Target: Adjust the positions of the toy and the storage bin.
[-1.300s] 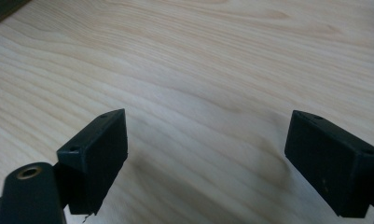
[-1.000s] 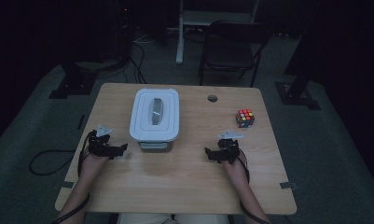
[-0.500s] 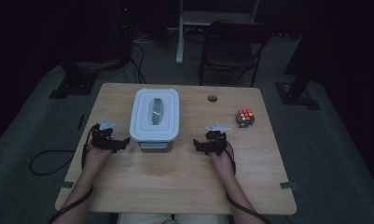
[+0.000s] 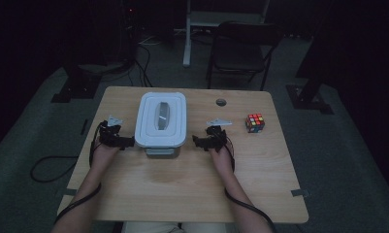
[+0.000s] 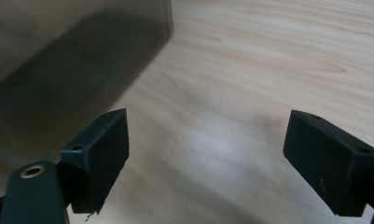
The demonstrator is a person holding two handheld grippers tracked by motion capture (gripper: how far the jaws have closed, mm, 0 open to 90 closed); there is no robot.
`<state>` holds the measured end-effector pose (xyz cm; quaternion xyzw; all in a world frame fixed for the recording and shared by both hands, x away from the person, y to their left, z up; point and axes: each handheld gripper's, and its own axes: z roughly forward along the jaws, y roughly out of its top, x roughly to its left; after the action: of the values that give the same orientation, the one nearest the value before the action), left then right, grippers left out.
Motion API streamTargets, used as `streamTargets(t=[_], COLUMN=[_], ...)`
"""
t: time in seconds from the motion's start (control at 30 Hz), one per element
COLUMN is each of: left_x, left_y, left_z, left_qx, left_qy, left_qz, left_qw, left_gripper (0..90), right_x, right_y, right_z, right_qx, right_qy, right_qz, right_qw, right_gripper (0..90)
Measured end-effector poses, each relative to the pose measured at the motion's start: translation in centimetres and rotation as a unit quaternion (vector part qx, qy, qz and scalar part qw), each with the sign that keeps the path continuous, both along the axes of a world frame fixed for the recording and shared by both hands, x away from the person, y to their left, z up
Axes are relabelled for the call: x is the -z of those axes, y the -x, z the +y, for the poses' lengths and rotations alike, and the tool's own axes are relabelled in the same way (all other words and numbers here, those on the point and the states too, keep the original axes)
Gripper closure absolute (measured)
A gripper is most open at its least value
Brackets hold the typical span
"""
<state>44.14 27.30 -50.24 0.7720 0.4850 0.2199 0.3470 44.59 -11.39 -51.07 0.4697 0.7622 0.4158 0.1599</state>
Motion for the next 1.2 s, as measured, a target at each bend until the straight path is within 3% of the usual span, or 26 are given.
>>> streamTargets(t=[0.17,0.43,0.63,0.8,1.2], left_x=[0.1,-0.6,-1.0,-1.3,-1.5], left_y=[-1.0,-2.1,-2.1,-2.0,-1.7], left_z=[0.0,-0.2,-0.8,-1.4,-1.9], left_qx=[0.000,-0.001,0.012,0.018,0.021], left_qy=[0.000,0.007,0.003,-0.001,-0.009], left_qz=[0.006,-0.003,-0.007,-0.009,-0.006], left_qw=[1.0000,1.0000,0.9999,0.9998,0.9997], left_gripper=[0.5,0.5,0.5,0.5,0.5], right_x=[-0.3,-0.6,-0.6,-0.7,-0.9], right_y=[-1.4,-2.8,-2.9,-2.8,-2.3], right_z=[1.3,2.4,2.8,3.4,3.1], right_qx=[0.011,0.025,0.019,-0.005,-0.010], right_qy=[-0.001,-0.002,-0.005,-0.008,-0.003], right_qz=[-0.009,-0.014,-0.011,-0.006,-0.005], right_qw=[0.9999,0.9996,0.9998,0.9999,0.9999], right_gripper=[13.5,12.7,12.7,12.7,13.6])
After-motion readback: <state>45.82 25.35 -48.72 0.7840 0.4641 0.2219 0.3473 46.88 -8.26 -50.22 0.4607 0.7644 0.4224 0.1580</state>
